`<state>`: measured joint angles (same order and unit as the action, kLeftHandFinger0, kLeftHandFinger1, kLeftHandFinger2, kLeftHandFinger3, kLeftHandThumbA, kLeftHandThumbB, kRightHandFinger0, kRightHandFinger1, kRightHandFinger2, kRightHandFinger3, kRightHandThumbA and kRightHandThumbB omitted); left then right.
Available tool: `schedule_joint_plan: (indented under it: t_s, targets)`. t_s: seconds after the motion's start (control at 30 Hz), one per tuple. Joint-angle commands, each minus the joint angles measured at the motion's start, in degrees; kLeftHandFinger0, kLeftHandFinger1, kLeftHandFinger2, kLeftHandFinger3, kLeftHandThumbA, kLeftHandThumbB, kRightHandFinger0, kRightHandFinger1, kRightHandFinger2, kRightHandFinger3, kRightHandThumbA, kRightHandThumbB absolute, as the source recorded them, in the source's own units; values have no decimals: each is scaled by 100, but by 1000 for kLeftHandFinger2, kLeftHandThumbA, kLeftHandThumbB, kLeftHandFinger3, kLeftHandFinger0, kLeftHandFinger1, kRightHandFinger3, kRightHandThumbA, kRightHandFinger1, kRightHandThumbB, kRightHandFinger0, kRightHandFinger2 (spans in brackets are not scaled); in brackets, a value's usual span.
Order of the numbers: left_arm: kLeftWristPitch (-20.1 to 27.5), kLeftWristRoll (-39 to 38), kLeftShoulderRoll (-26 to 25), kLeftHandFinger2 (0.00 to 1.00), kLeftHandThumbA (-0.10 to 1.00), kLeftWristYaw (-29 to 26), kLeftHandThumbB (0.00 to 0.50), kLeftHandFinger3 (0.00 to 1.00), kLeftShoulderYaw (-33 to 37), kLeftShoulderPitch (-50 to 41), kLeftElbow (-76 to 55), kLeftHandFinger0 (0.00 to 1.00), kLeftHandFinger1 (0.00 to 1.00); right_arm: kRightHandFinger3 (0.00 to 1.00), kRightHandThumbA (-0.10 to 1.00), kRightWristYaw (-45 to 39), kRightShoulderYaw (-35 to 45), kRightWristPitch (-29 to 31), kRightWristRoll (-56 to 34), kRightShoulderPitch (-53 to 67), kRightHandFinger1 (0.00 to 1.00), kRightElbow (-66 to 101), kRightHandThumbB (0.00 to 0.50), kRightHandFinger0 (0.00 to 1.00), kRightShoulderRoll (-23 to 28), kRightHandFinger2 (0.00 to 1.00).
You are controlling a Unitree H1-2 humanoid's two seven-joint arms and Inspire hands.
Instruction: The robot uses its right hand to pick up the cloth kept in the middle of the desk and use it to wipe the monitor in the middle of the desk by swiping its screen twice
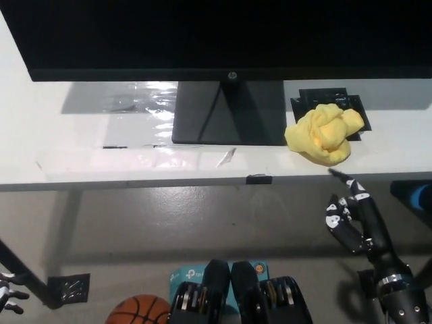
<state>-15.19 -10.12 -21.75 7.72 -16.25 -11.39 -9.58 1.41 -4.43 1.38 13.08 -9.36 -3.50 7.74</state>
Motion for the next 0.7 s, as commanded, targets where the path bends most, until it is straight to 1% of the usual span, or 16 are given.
schedule_joint_plan:
  t_s: [0.0,0.03,0.07,0.1,0.13,0.17,0.23,0.27,0.3,0.33,0.4,0.47,0.5,0.57,0.63,0.67]
  targets:
    - [26,-38,-95,638,400,70,141,794,-17,-25,-178,401,464,1000,301,-248,-206,-102,495,-102,308,604,116,275,344,544]
    - [33,-40,-101,636,400,79,141,794,-14,-17,-182,400,463,1000,304,-281,-245,-136,523,-136,348,701,130,304,396,605]
    - [29,-42,-103,633,401,80,140,793,-13,-15,-187,400,463,1000,303,-283,-266,-159,531,-147,369,735,132,321,418,623]
    - [24,-64,-104,637,397,95,138,810,-10,7,-178,396,459,1000,290,-316,-286,-218,623,-285,581,980,148,474,475,828]
    - [19,-89,-95,634,392,97,140,808,-19,11,-183,390,454,1000,295,-313,-304,-240,651,-307,618,1007,149,518,495,841]
    - [-10,-89,-101,637,392,96,139,812,-19,3,-197,393,457,1000,343,-337,-328,-353,726,-370,707,1129,158,592,526,890]
    - [-82,-55,-82,644,412,53,146,827,-25,-54,-237,414,475,1000,361,-382,-352,-423,750,-493,838,1310,174,666,558,951]
    - [-72,-58,-69,640,406,48,141,823,-28,-61,-235,415,474,1000,361,-387,-365,-430,803,-545,862,1363,182,677,578,961]
    - [-49,-74,-59,635,399,56,133,812,-33,-76,-235,414,474,1000,358,-434,-386,-504,865,-681,848,1526,197,651,594,947]
    - [-44,-79,-57,632,395,60,134,804,-34,-75,-235,413,475,1000,355,-453,-393,-542,881,-735,841,1587,198,630,599,943]
    - [-16,-39,-70,630,401,61,144,794,-16,-71,-222,398,464,1000,353,-564,-386,-662,819,-934,805,1818,214,607,585,891]
    - [-4,-46,-98,630,400,72,149,788,-32,-67,-215,396,464,1000,381,-684,-393,-852,764,-1059,810,1994,219,599,560,885]
    - [15,-38,-101,626,397,72,142,783,-31,-62,-214,390,458,1000,381,-708,-391,-865,740,-1098,793,2017,215,587,555,875]
    - [24,-14,-127,636,410,81,150,788,-21,-58,-212,399,471,1000,370,-795,-394,-926,683,-1230,778,2091,216,566,552,865]
    - [-33,-13,-127,641,409,73,149,791,-19,-63,-251,402,474,1000,336,-858,-411,-978,736,-1457,811,1930,223,596,578,842]
    - [-8,-11,-136,636,427,82,158,794,-19,-64,-247,397,473,1000,272,-836,-410,-886,776,-1544,834,1737,198,662,613,839]
